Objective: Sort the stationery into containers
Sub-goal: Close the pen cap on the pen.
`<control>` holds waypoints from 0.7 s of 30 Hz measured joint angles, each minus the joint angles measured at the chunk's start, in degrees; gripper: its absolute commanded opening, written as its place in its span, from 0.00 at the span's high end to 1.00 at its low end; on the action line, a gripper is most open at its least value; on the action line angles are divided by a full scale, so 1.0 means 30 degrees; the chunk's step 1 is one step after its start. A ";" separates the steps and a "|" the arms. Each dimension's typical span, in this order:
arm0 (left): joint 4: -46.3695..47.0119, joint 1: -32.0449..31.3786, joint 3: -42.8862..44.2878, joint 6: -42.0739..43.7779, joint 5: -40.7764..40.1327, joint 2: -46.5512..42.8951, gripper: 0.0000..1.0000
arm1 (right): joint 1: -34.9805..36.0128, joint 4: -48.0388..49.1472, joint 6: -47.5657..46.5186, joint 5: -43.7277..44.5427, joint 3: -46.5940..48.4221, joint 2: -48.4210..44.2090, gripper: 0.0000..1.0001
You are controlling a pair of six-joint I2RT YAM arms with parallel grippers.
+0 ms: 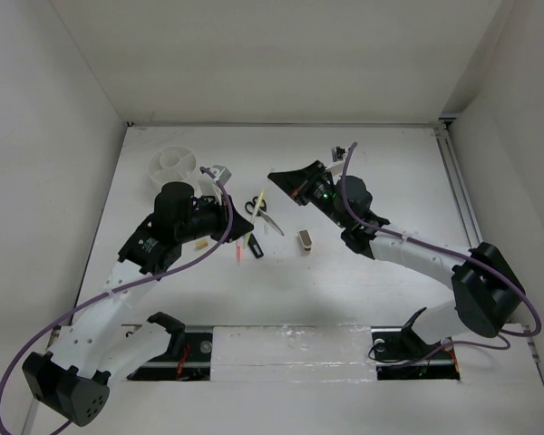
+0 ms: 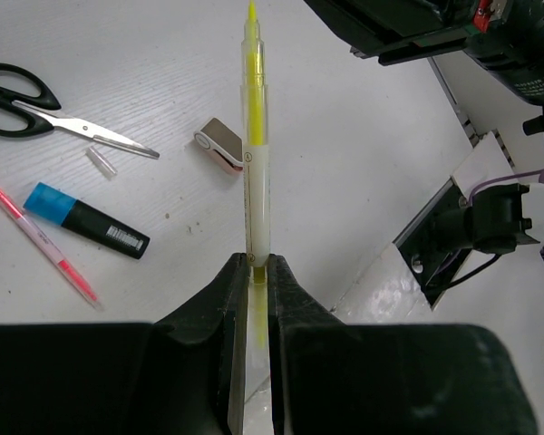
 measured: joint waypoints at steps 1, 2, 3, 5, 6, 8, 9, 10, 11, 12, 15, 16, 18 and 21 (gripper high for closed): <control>0.0000 0.0000 0.0000 0.0000 0.0000 0.0000 1.00 | 0.0007 0.0000 0.0000 0.0000 0.0000 -0.0007 1.00; 0.0000 0.0000 0.0000 0.0000 0.0000 0.0000 1.00 | 0.0007 0.0000 0.0000 -0.0007 0.0000 -0.0022 1.00; 0.0000 0.0000 0.0000 0.0000 0.0000 0.0015 1.00 | 0.0007 -0.0007 0.0000 -0.0015 0.0000 -0.0036 1.00; 0.0000 0.0000 0.0000 0.0000 0.0000 0.0073 1.00 | 0.0007 0.0000 0.0000 -0.0022 0.0000 -0.0051 1.00; 0.0000 0.0000 0.0000 0.0000 -0.0015 0.0102 1.00 | 0.0007 0.0000 0.0000 -0.0029 0.0000 -0.0058 1.00; -0.0007 0.0000 0.0000 0.0000 -0.0051 0.0168 1.00 | 0.0044 0.0000 0.0000 -0.0029 0.0000 -0.0058 1.00; 0.0000 0.0000 0.0000 0.0000 -0.0080 0.0189 1.00 | 0.0044 0.0000 0.0000 -0.0029 0.0000 -0.0058 1.00; -0.0007 0.0036 0.0000 0.0000 -0.0102 0.0204 1.00 | 0.0066 0.0000 0.0000 -0.0029 0.0000 -0.0058 1.00; -0.0007 0.0109 0.0000 0.0000 -0.0095 0.0211 1.00 | 0.0087 0.0000 0.0000 -0.0029 0.0000 -0.0058 1.00; -0.0015 0.0197 0.0000 0.0000 -0.0087 0.0211 1.00 | 0.0138 0.0000 0.0000 -0.0029 0.0000 -0.0058 1.00; -0.0022 0.0546 0.0000 0.0000 -0.0073 0.0211 1.00 | 0.0189 0.0000 0.0000 -0.0036 0.0000 -0.0058 1.00; -0.0022 0.0597 0.0000 0.0000 -0.0073 0.0211 1.00 | 0.0189 0.0000 0.0000 -0.0036 0.0000 -0.0058 1.00; -0.0022 0.0678 0.0000 0.0000 -0.0058 0.0211 1.00 | 0.0189 0.0000 0.0000 -0.0029 0.0000 -0.0058 1.00; -0.0029 0.0678 0.0000 0.0000 0.0007 0.0211 1.00 | 0.0189 0.0007 0.0000 -0.0036 0.0000 -0.0044 1.00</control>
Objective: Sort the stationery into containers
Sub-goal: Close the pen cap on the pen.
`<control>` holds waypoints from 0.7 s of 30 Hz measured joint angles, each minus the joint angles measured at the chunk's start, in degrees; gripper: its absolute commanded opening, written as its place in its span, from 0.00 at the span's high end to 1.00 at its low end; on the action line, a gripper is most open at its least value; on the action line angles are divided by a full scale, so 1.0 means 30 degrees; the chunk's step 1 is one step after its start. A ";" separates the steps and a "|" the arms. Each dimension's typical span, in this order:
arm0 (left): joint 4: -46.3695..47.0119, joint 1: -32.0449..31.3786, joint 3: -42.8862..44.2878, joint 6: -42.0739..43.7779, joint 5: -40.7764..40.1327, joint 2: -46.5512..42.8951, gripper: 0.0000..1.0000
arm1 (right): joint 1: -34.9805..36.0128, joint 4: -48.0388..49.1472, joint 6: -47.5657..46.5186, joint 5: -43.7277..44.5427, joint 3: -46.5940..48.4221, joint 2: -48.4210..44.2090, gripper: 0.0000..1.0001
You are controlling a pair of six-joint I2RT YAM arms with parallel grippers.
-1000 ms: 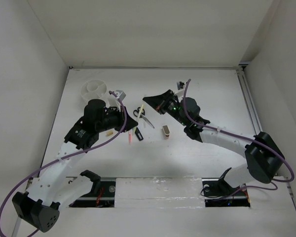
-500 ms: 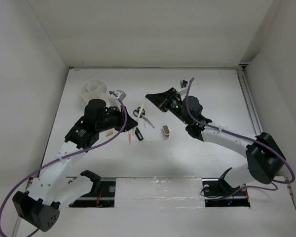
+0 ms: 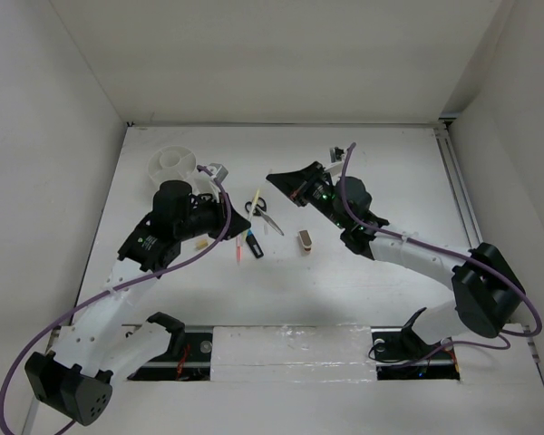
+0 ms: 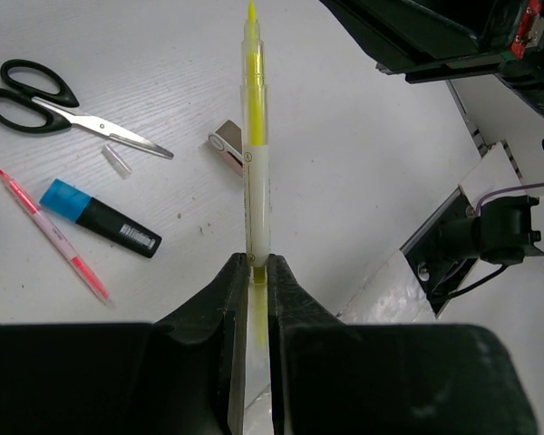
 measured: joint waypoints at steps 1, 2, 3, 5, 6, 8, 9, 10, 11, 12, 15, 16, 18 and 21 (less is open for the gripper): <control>0.0000 0.0000 0.0000 0.0000 0.0007 0.0000 1.00 | 0.0000 0.0007 0.0000 0.0000 0.0000 0.0015 1.00; 0.0000 0.0000 0.0000 0.0000 0.0015 0.0000 1.00 | 0.0029 0.0044 0.0000 0.0000 0.0000 0.0044 1.00; -0.0007 0.0000 0.0000 0.0000 0.0015 0.0000 1.00 | 0.0066 0.0124 0.0000 0.0000 0.0007 0.0117 1.00; -0.0007 0.0000 0.0000 0.0000 0.0073 0.0000 1.00 | 0.0131 0.0240 0.0000 -0.0015 0.0015 0.0284 1.00; -0.0015 0.0000 0.0000 0.0000 0.0102 0.0000 1.00 | 0.0175 0.0270 0.0000 -0.0051 0.0029 0.0393 1.00; -0.0015 0.0000 0.0000 0.0000 0.0146 0.0000 1.00 | 0.0219 0.0277 0.0000 -0.0066 0.0080 0.0627 1.00; -0.0015 0.0000 0.0000 0.0000 0.0146 0.0000 1.00 | 0.0233 0.0277 0.0000 -0.0073 0.0095 0.0729 1.00; -0.0022 0.0000 0.0000 0.0000 0.0146 0.0000 1.00 | 0.0233 0.0270 0.0000 -0.0073 0.0095 0.0816 1.00; -0.0022 0.0000 0.0000 0.0000 0.0146 0.0000 1.00 | 0.0233 0.0277 0.0000 -0.0073 0.0102 0.0896 1.00; -0.0022 0.0000 0.0000 0.0000 0.0146 0.0000 1.00 | 0.0233 0.0277 0.0000 -0.0073 0.0109 0.0962 1.00; -0.0022 0.0000 0.0000 0.0000 0.0153 0.0000 1.00 | 0.0233 0.0277 0.0000 -0.0073 0.0124 0.1020 1.00; -0.0022 0.0000 0.0000 0.0000 0.0146 0.0000 1.00 | 0.0233 0.0284 0.0000 -0.0073 0.0160 0.1020 1.00; -0.0022 0.0000 0.0000 0.0000 0.0146 0.0000 1.00 | 0.0233 0.0350 0.0000 -0.0073 0.0226 0.1020 1.00; -0.0022 0.0000 0.0000 0.0000 0.0146 0.0000 1.00 | 0.0233 0.0379 0.0000 -0.0066 0.0393 0.1027 1.00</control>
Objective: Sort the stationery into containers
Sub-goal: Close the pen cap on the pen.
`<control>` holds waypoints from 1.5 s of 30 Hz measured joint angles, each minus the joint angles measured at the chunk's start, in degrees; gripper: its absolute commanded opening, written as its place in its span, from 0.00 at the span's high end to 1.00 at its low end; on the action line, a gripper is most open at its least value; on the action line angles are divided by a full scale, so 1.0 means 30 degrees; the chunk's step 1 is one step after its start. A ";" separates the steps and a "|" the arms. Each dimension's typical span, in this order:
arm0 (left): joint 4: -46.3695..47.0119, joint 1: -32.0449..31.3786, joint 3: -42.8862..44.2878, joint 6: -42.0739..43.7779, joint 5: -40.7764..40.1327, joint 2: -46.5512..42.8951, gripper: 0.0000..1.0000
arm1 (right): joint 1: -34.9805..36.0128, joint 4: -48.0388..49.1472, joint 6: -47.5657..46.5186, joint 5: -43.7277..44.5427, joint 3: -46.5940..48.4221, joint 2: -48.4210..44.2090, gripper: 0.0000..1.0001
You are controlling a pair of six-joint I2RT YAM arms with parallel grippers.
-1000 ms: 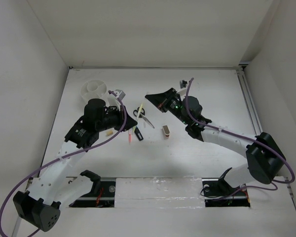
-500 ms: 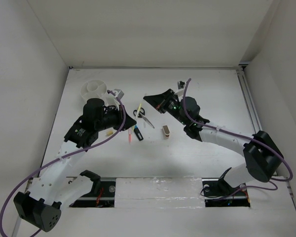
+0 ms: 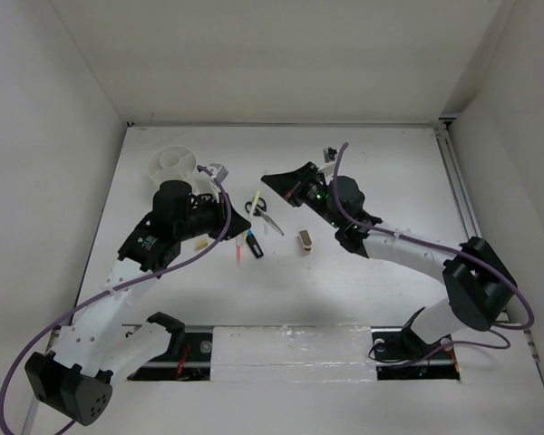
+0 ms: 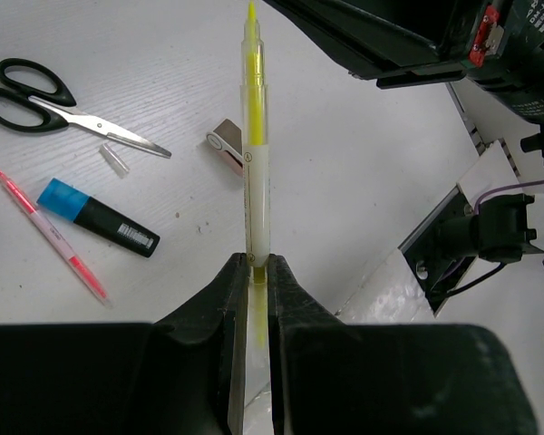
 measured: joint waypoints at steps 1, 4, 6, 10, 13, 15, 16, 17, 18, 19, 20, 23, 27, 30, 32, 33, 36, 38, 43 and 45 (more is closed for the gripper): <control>0.0000 0.0000 0.0000 0.0000 0.0000 0.0000 1.00 | 0.0000 0.0007 0.0000 0.0000 0.0066 0.0000 1.00; -0.0007 0.0000 0.0000 0.0000 0.0007 0.0000 1.00 | 0.0000 0.0022 0.0000 -0.0007 0.0350 0.0058 1.00; -0.0007 0.0000 0.0000 0.0000 0.0000 0.0000 1.00 | 0.0000 0.0044 0.0000 -0.0007 0.0466 0.0066 1.00; -0.0007 0.0000 0.0000 0.0000 0.0000 0.0000 1.00 | 0.0000 0.0044 -0.0022 -0.0007 0.0546 0.0066 1.00; 0.0000 0.0000 0.0000 0.0000 0.0000 0.0000 1.00 | 0.0000 0.0044 -0.0058 -0.0007 0.0546 0.0066 1.00; -0.0007 0.0000 0.0000 0.0000 0.0000 0.0000 1.00 | 0.0000 0.0044 -0.0058 -0.0007 0.0546 0.0066 1.00; -0.0007 0.0000 0.0000 0.0000 0.0000 0.0000 1.00 | 0.0000 0.0044 -0.0058 -0.0007 0.0546 0.0073 1.00; -0.0007 0.0000 0.0000 0.0000 0.0000 0.0000 1.00 | 0.0000 0.0044 -0.0058 -0.0007 0.0546 0.0080 1.00; -0.0007 0.0000 0.0000 0.0000 0.0007 0.0000 1.00 | 0.0000 0.0044 -0.0058 -0.0007 0.0546 0.0102 1.00; -0.0007 0.0000 0.0000 0.0000 0.0000 0.0000 1.00 | 0.0000 0.0044 -0.0058 -0.0007 0.0546 0.0124 1.00; -0.0007 0.0000 0.0000 0.0000 0.0000 0.0000 1.00 | 0.0000 0.0044 -0.0058 -0.0007 0.0546 0.0160 1.00; -0.0007 0.0000 0.0000 0.0000 0.0007 0.0000 1.00 | 0.0000 0.0044 -0.0066 -0.0015 0.0546 0.0291 1.00; -0.0007 0.0000 0.0000 0.0000 -0.0007 0.0000 1.00 | 0.0022 0.0044 -0.0066 -0.0007 0.0532 0.0335 1.00; -0.0007 0.0000 0.0000 0.0000 -0.0007 0.0000 1.00 | 0.0117 0.0044 -0.0066 -0.0007 0.0503 0.0335 1.00; -0.0007 0.0000 0.0000 0.0000 -0.0029 0.0000 1.00 | 0.0226 0.0044 -0.0066 -0.0007 0.0503 0.0335 1.00; -0.0007 0.0000 0.0000 -0.0007 -0.0029 0.0000 1.00 | 0.0262 0.0044 -0.0066 0.0000 0.0488 0.0335 1.00; -0.0058 0.0000 0.0000 -0.0015 -0.0095 0.0000 1.00 | 0.0277 0.0051 -0.0066 0.0000 0.0350 0.0335 1.00; -0.0066 0.0000 0.0000 -0.0015 -0.0117 0.0000 1.00 | 0.0277 0.0036 -0.0066 0.0000 0.0226 0.0335 1.00; -0.0095 0.0000 0.0000 -0.0015 -0.0255 0.0000 1.00 | 0.0401 0.0051 -0.0066 0.0015 0.0080 0.0328 1.00; -0.0109 0.0000 0.0000 -0.0015 -0.0350 0.0000 1.00 | 0.0415 0.0051 -0.0066 0.0022 0.0029 0.0328 1.00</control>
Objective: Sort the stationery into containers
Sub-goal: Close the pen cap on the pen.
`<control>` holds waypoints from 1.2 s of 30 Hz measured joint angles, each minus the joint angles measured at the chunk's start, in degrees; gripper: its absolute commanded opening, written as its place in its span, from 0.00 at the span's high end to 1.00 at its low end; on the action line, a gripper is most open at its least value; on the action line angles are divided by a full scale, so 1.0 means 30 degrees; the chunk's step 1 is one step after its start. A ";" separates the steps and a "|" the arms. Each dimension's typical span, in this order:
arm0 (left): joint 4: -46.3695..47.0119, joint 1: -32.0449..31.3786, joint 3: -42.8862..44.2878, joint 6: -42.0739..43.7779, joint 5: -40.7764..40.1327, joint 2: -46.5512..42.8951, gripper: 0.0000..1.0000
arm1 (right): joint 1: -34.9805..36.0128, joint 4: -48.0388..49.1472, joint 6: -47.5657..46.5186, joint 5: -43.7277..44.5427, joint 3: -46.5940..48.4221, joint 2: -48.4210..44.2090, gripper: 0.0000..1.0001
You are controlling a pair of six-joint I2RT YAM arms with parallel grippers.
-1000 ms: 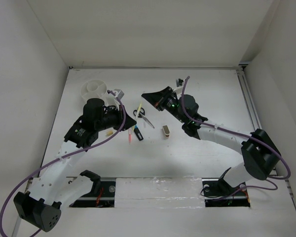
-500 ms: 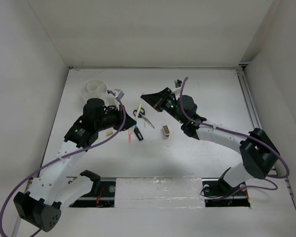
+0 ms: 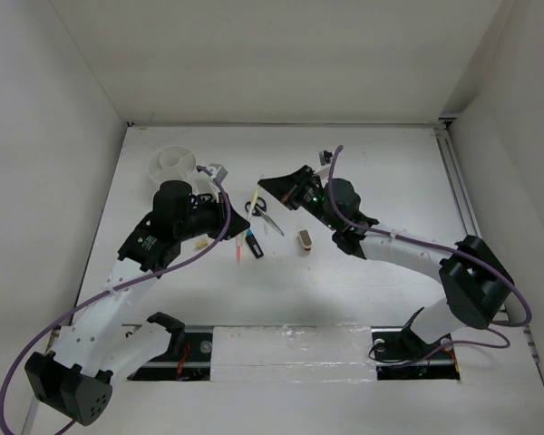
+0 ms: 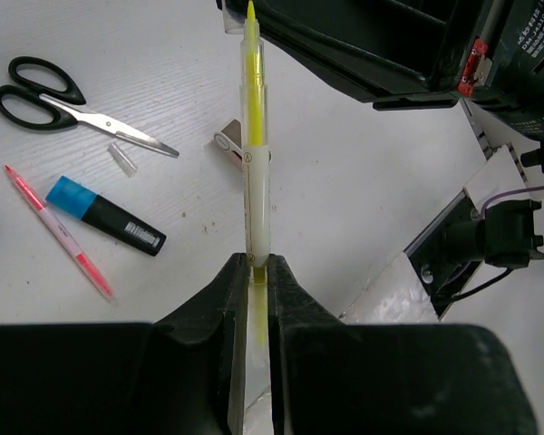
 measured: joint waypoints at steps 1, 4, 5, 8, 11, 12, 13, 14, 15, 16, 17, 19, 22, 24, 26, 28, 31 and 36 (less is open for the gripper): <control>0.0000 0.0000 0.0000 0.0000 -0.0036 0.0000 1.00 | 0.0000 -0.0007 0.0000 -0.0007 -0.0029 0.0000 1.00; 0.0015 0.0000 0.0000 0.0000 -0.0109 0.0000 1.00 | 0.0022 -0.0007 0.0000 0.0007 -0.0051 0.0000 1.00; 0.0015 0.0000 0.0000 0.0000 -0.0109 0.0000 1.00 | 0.0044 -0.0007 0.0000 0.0058 -0.0066 0.0000 1.00; 0.0022 0.0000 0.0000 0.0000 -0.0109 0.0000 1.00 | 0.0036 -0.0015 0.0000 0.0087 -0.0066 0.0000 1.00; 0.0015 0.0000 0.0000 0.0000 -0.0087 0.0000 1.00 | -0.0175 -0.0015 -0.0051 0.0080 -0.0058 0.0000 1.00; 0.0015 0.0000 0.0000 0.0000 -0.0087 0.0000 1.00 | -0.0262 -0.0015 -0.0073 0.0073 -0.0058 0.0000 1.00; 0.0015 0.0000 0.0000 0.0000 -0.0087 0.0000 1.00 | -0.0357 -0.0044 -0.0087 0.0080 -0.0022 0.0000 1.00; 0.0022 0.0000 0.0000 0.0000 -0.0073 0.0000 1.00 | -0.0474 -0.0051 -0.0131 0.0080 0.0015 0.0000 1.00; 0.0015 0.0000 0.0000 0.0000 -0.0058 0.0000 1.00 | -0.0576 -0.0051 -0.0153 0.0080 0.0036 0.0000 1.00; 0.0015 0.0000 0.0000 0.0000 -0.0036 0.0000 1.00 | -0.0685 -0.0051 -0.0168 0.0080 0.0095 -0.0007 1.00; 0.0015 0.0000 0.0000 0.0000 -0.0015 0.0000 1.00 | -0.0743 -0.0051 -0.0182 0.0080 0.0153 -0.0007 1.00; 0.0015 0.0000 0.0000 0.0000 0.0066 0.0000 1.00 | -0.0852 -0.0066 -0.0240 0.0117 0.0262 -0.0015 1.00; 0.0015 0.0000 0.0000 0.0000 0.0138 0.0029 1.00 | -0.0867 -0.0080 -0.0313 0.0080 0.0430 -0.0022 1.00; 0.0015 0.0000 0.0000 0.0000 0.0160 0.0036 1.00 | -0.0867 -0.0080 -0.0364 0.0022 0.0539 -0.0022 1.00; 0.0015 0.0000 0.0000 0.0000 0.0189 0.0036 1.00 | -0.0867 -0.0073 -0.0379 -0.0036 0.0590 -0.0029 1.00; 0.0022 0.0000 0.0000 0.0000 0.0197 0.0036 1.00 | -0.0867 -0.0080 -0.0386 -0.0087 0.0619 -0.0029 1.00; 0.0022 0.0000 0.0000 0.0000 0.0204 0.0036 1.00 | -0.0845 -0.0080 -0.0444 -0.0109 0.0619 -0.0029 1.00; 0.0022 0.0000 0.0000 0.0000 0.0197 0.0036 1.00 | -0.0794 -0.0087 -0.0495 -0.0146 0.0619 -0.0029 1.00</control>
